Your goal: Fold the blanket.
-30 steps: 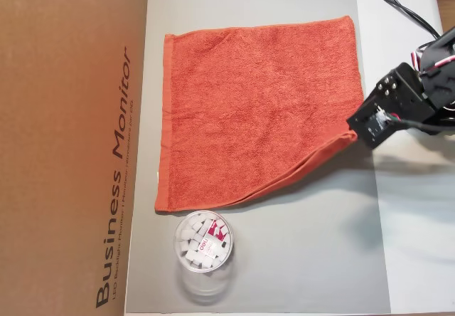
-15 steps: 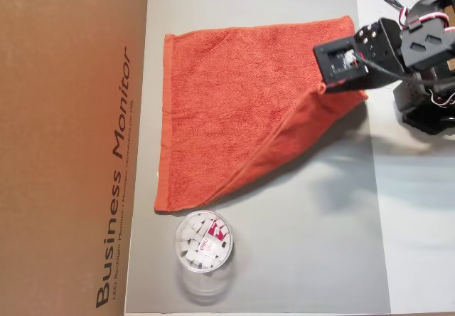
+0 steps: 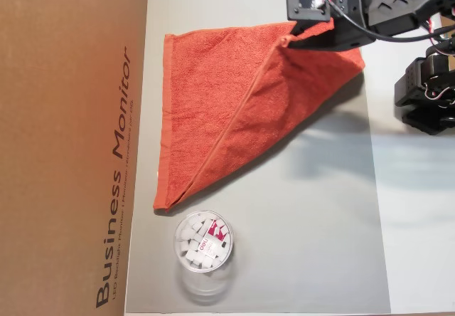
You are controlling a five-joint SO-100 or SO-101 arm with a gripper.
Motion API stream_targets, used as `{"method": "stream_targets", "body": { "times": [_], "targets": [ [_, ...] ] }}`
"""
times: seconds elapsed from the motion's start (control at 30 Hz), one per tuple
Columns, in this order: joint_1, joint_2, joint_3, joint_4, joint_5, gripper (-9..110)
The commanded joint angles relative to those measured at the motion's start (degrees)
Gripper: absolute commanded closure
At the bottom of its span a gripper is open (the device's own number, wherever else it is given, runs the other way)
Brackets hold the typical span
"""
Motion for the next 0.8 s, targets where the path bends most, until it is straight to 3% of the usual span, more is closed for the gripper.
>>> {"method": "stream_targets", "body": {
  "times": [0.0,0.77],
  "targets": [
    [1.2,-2.8,-5.7,-3.6,-0.3,102],
    [3.4,-36.2,-38.9,-3.8,-0.4,102]
  ]
}}
